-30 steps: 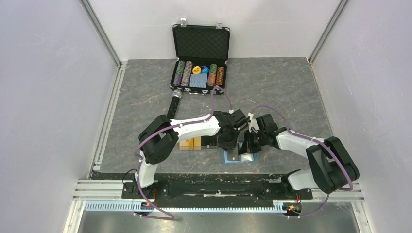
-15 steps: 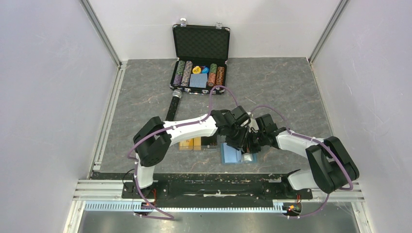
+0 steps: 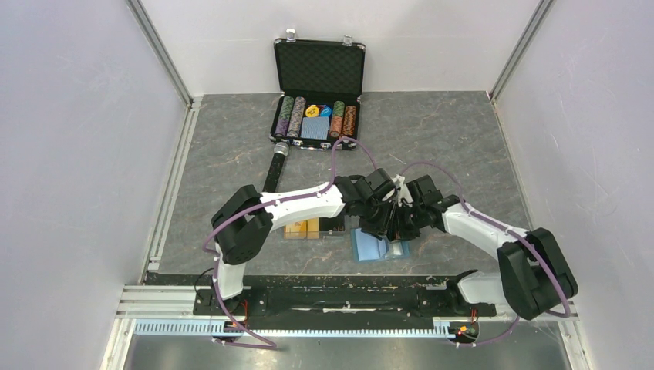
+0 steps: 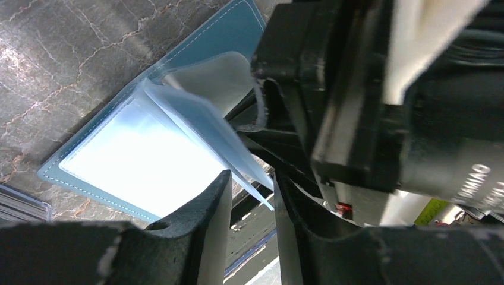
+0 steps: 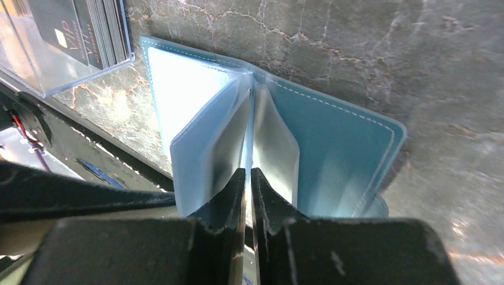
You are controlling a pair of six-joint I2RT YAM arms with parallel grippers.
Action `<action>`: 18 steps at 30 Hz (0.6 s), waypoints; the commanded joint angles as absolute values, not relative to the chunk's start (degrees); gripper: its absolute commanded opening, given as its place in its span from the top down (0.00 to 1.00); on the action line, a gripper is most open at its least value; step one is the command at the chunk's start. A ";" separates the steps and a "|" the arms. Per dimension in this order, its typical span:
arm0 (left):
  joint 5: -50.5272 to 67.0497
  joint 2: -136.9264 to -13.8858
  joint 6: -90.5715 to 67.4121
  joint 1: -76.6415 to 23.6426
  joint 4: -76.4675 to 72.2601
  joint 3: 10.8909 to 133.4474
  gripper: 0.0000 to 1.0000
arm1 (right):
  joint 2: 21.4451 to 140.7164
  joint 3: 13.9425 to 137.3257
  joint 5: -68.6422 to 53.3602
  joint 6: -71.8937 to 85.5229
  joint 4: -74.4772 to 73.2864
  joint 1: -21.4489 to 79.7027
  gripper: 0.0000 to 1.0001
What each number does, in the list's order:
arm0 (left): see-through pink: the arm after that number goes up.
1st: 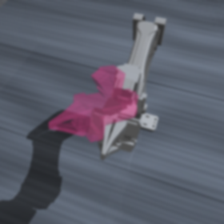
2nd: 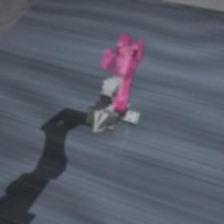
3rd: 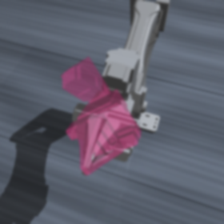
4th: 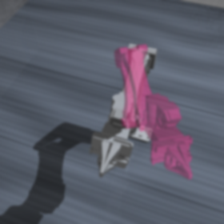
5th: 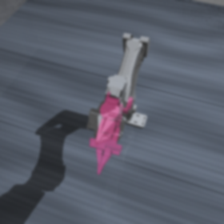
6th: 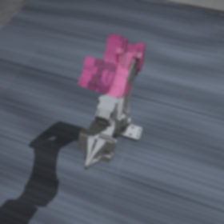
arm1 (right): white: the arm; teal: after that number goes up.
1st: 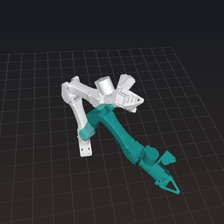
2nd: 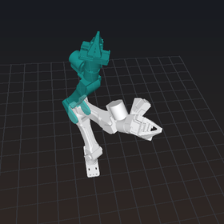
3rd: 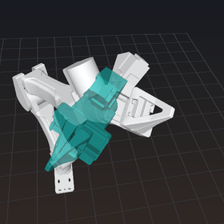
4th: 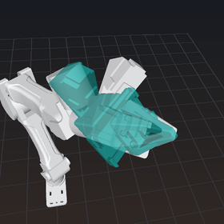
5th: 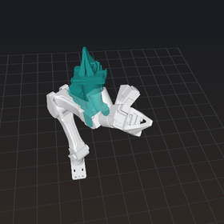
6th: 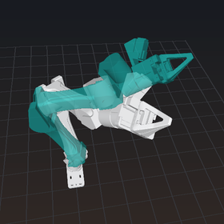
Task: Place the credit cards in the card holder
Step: Turn over the card slot in the card holder.
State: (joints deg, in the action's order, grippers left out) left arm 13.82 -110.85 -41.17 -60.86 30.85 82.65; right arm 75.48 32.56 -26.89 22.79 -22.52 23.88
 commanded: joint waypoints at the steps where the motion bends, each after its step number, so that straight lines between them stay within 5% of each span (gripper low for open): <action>1: 15.57 -111.40 -43.24 -61.22 27.03 83.01 0.61 | 72.15 38.19 -21.76 21.26 -28.64 24.23 0.90; 18: 20.65 -114.24 -46.16 -61.09 18.14 81.89 0.50 | 67.39 48.97 -6.64 17.61 -40.05 24.16 0.76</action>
State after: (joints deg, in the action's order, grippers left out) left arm 18.44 -112.90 -43.90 -60.75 21.82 82.65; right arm 71.09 42.59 -6.98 20.10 -42.26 23.16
